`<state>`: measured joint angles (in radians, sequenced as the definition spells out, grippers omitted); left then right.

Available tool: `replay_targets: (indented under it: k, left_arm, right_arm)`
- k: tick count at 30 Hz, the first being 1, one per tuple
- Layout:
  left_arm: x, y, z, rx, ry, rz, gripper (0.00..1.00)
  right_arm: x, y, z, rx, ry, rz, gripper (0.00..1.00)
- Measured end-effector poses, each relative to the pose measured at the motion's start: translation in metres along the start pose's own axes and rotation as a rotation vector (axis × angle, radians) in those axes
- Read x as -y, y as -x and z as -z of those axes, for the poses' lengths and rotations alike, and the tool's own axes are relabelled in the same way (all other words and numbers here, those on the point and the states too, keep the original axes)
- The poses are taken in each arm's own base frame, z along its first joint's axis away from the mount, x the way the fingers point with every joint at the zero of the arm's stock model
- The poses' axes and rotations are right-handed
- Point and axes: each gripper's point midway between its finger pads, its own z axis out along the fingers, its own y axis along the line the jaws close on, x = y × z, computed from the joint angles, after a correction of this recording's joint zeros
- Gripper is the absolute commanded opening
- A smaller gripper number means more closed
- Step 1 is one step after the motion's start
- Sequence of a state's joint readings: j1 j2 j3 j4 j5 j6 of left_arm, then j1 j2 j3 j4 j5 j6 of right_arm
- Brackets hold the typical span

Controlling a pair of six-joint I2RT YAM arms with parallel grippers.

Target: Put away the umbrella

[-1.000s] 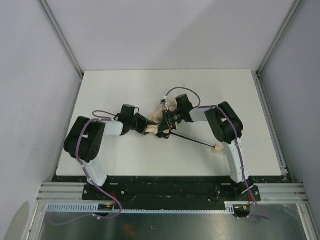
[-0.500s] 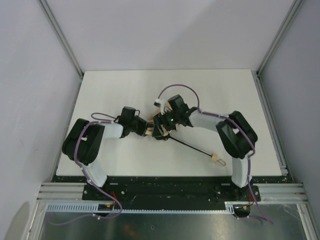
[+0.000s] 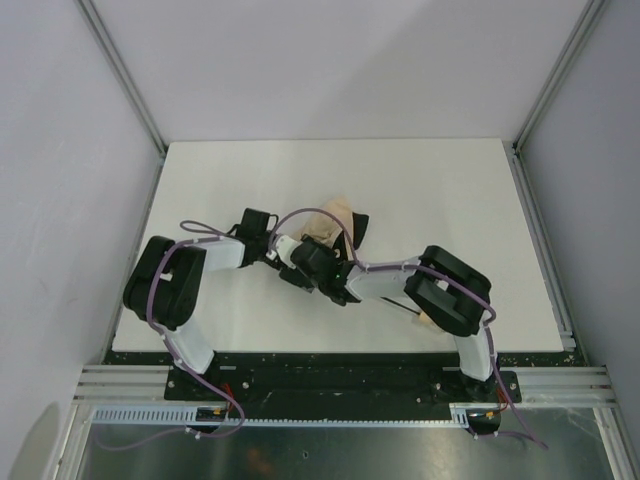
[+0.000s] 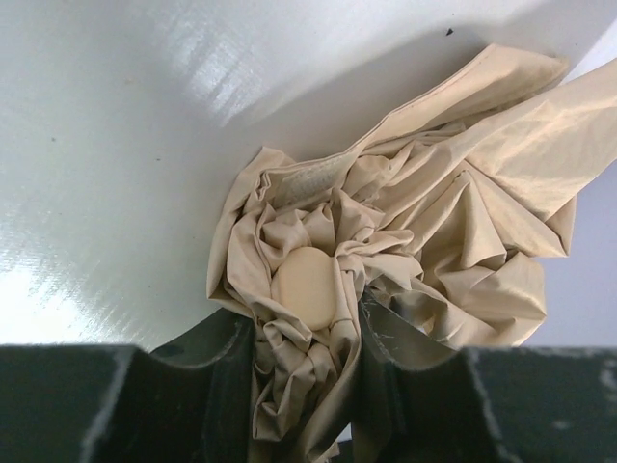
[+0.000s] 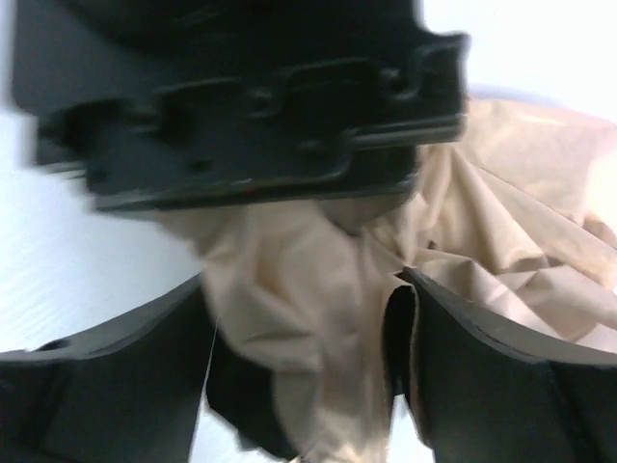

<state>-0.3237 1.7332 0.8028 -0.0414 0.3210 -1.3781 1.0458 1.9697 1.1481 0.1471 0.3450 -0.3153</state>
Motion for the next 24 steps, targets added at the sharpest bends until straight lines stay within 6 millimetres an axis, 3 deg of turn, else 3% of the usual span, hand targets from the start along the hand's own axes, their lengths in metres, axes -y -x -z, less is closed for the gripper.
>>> replay_targets:
  k: [3,8,9,13,15,18,21,24]
  left_arm:
    - [-0.001,0.001,0.001,0.000,0.010,0.003,0.00]
    - [0.002,0.006,0.001,0.017,0.004,-0.011,0.00]
    - [0.002,0.006,0.001,0.020,0.005,-0.018,0.05]
    - [0.004,0.011,0.005,0.035,0.004,-0.038,0.67]
    - [0.000,0.013,0.012,0.043,0.017,-0.071,0.90]
    - [0.004,0.018,0.035,0.065,-0.002,-0.108,0.98]
    - [0.015,0.023,0.053,0.089,-0.050,-0.133,0.99]
    - [0.017,0.021,0.058,0.083,-0.067,-0.140,0.99]
  right_arm:
    - [0.017,-0.005,-0.012,-0.017,-0.064,-0.021,0.43]
    - [0.009,-0.005,-0.022,-0.032,0.020,-0.050,0.05]
    - [0.008,-0.004,-0.023,-0.039,0.050,-0.057,0.02]
    - [0.004,-0.003,-0.025,-0.036,0.214,-0.156,0.00]
    - [0.002,-0.001,-0.025,-0.014,0.321,-0.231,0.00]
    - [0.006,-0.001,-0.024,0.021,0.494,-0.388,0.00]
    - [0.007,-0.002,-0.020,0.045,0.653,-0.540,0.00]
    - [0.005,-0.003,-0.017,0.059,0.778,-0.670,0.00]
